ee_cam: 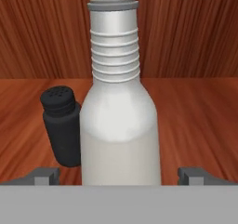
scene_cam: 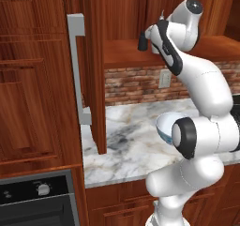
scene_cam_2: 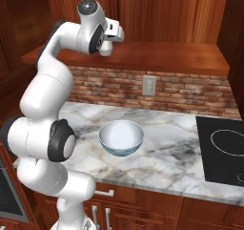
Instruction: Retrieve the bottle and the shaker from the cabinet and place them next to the mixing bowl on the counter. Then add garlic from the fridge to the mixing bowl.
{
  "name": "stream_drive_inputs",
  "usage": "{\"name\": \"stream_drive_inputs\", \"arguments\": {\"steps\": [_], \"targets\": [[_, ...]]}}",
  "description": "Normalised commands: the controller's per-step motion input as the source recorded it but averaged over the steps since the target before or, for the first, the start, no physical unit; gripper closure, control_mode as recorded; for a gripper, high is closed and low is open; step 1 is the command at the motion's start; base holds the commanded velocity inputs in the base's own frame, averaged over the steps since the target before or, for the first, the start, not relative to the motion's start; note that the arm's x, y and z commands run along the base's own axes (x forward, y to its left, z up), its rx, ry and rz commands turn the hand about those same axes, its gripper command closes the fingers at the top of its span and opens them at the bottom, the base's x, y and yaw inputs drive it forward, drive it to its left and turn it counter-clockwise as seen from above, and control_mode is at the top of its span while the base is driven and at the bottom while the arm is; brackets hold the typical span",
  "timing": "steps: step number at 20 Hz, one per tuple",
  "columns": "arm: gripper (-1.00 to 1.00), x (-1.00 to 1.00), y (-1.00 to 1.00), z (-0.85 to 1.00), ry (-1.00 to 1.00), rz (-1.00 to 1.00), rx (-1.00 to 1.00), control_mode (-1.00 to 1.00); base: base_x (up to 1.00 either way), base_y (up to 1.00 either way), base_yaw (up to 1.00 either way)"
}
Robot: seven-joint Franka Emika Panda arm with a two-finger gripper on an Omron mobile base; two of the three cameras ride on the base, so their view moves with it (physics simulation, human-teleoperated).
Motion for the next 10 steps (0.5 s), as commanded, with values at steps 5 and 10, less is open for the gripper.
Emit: {"name": "stream_drive_inputs", "arguments": {"steps": [5,10], "targets": [[-1.0,0.1,0.0,0.0,0.0,0.0,0.0,-1.0,0.0,0.0,0.0],[-1.0,0.12,0.0,0.0,0.0,0.0,0.0,-1.0,0.0,0.0,0.0]]}}
